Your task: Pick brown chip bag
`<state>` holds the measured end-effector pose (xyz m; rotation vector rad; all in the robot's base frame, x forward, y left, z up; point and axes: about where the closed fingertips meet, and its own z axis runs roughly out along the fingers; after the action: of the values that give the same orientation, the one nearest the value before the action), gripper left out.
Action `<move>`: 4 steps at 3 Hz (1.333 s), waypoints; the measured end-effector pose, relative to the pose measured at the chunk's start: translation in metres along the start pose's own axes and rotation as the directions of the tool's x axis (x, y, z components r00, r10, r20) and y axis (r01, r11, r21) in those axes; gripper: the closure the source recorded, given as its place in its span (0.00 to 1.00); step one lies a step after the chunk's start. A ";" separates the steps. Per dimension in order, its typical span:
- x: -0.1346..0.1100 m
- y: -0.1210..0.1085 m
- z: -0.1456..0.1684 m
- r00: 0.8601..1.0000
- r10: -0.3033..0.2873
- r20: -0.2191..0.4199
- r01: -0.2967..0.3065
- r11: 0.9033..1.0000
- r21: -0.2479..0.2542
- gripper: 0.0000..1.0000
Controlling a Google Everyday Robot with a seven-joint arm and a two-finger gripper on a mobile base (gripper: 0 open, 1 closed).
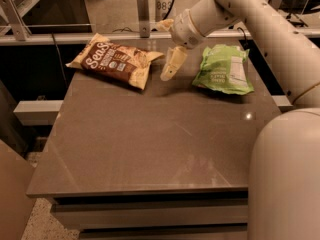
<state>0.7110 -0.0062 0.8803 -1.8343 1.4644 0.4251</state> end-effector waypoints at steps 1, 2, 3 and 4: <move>-0.001 -0.003 0.021 1.000 0.027 0.015 -0.027 0.999 -0.019 0.00; -0.012 -0.006 0.043 0.999 0.029 0.045 -0.027 0.999 -0.046 0.00; -0.021 -0.006 0.059 0.999 0.030 0.033 -0.028 0.998 -0.063 0.00; -0.020 -0.008 0.071 0.999 0.046 -0.008 -0.046 0.996 -0.077 0.00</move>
Offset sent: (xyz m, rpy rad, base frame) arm 0.0153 0.0654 -0.0223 0.0610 0.0726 0.0550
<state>0.7261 0.0595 0.8484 -1.8662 1.5158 0.5054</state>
